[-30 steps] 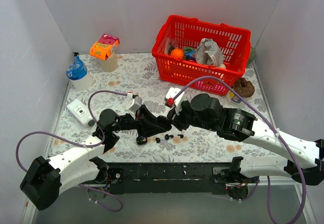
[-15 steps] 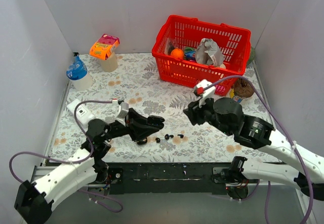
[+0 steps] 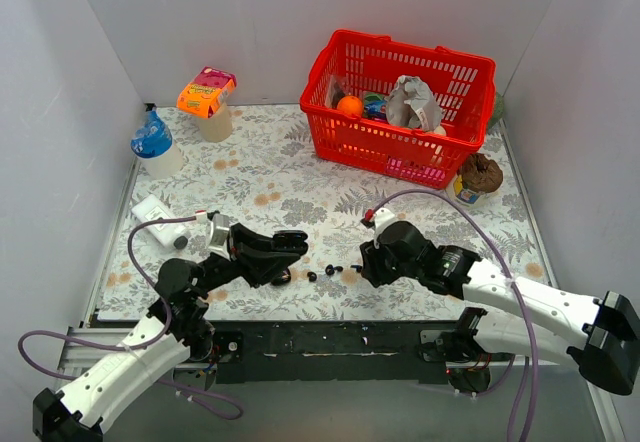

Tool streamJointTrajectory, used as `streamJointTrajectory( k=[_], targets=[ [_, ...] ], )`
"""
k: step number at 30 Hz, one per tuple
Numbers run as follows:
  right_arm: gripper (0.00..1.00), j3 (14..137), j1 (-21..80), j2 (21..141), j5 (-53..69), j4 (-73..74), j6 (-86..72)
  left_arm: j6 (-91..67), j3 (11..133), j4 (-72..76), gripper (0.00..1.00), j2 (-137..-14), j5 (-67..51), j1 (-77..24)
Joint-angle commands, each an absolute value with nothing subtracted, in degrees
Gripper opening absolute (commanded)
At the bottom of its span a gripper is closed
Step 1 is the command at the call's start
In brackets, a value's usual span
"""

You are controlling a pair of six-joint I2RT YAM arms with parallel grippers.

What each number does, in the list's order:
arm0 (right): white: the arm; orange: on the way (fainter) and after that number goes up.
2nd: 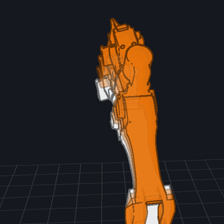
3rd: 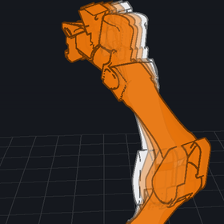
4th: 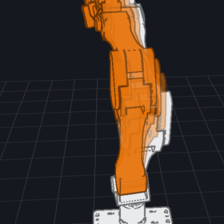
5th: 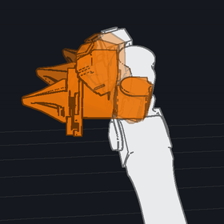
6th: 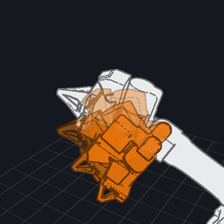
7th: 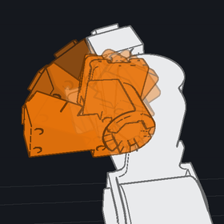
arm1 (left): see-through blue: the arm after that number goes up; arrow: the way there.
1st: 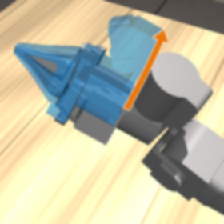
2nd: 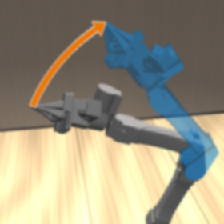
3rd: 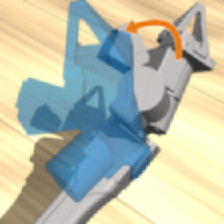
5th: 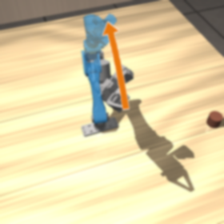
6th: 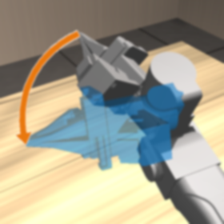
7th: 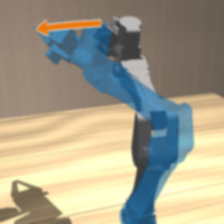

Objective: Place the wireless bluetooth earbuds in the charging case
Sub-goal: Pick up the earbud from the center of the board.

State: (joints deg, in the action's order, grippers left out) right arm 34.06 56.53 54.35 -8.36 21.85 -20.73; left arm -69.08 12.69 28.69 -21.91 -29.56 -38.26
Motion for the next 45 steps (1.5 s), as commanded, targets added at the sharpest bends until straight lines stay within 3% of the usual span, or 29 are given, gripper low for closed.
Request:
streamJointTrajectory(
  k=[1, 9, 14, 30, 45],
  targets=[
    [0.49, 35.59, 57.56, 57.47, -5.18, 14.24, -21.71, -71.19, 11.43, 30.58, 0.0, -22.94, -29.53, -38.5],
    [0.47, 40.6, 58.54, 67.4, -7.1, 12.03, -19.51, -71.19, 11.51, 29.62, 0.0, -21.18, -26.72, -38.5],
    [0.45, 38.77, 58.01, 66.45, -10.9, 10.29, -20.74, -70.49, 12.22, 26.72, 0.0, -20.83, -27.51, -38.5],
    [0.44, 43.15, 58.71, 76.63, 1.3, 4.48, -18.98, -70.75, 10.81, 26.46, 0.0, -18.63, -26.72, -38.58],
    [0.48, 46.67, 60.12, 84.64, 4.74, 1.93, -20.74, -70.75, 10.55, 25.05, 0.0, -17.05, -25.93, -38.58]
  ],
)
